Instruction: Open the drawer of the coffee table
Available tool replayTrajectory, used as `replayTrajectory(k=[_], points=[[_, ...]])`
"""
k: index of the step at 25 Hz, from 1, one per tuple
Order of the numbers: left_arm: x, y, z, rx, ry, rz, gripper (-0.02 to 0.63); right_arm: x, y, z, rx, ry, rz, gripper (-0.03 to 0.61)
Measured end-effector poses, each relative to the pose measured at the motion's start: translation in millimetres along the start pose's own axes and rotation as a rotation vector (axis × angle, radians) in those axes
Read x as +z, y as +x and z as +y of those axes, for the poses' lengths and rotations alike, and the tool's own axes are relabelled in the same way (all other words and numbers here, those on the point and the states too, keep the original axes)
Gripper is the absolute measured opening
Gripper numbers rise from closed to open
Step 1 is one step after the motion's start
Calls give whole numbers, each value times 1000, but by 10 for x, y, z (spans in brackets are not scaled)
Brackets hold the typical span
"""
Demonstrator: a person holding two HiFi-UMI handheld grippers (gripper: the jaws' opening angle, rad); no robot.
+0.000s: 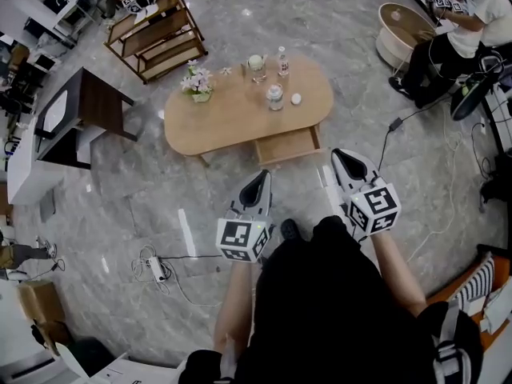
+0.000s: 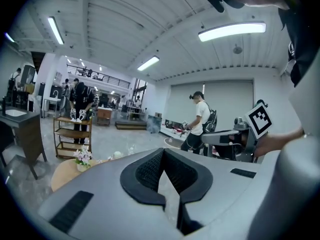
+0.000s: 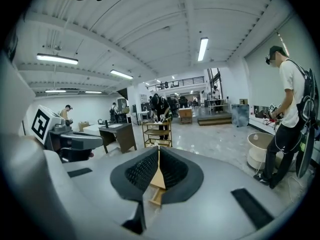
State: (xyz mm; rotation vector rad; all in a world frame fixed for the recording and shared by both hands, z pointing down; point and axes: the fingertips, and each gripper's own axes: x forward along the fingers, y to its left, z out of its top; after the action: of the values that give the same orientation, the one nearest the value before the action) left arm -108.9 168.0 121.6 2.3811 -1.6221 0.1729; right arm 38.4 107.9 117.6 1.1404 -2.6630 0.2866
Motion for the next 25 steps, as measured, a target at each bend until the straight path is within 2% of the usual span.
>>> replayTrajectory(k=[5, 8, 13, 25], points=[[152, -30, -27, 25, -12, -32, 14, 151, -92, -9, 28, -12, -31, 12], [162, -73, -93, 0, -6, -47, 14, 191, -162, 4, 55, 39, -51, 12], [137, -157, -69, -5, -6, -43, 14, 248, -270, 80, 72, 32, -77, 12], [83, -315, -85, -19, -11, -30, 14, 177, -452, 283, 86, -7, -54, 12]])
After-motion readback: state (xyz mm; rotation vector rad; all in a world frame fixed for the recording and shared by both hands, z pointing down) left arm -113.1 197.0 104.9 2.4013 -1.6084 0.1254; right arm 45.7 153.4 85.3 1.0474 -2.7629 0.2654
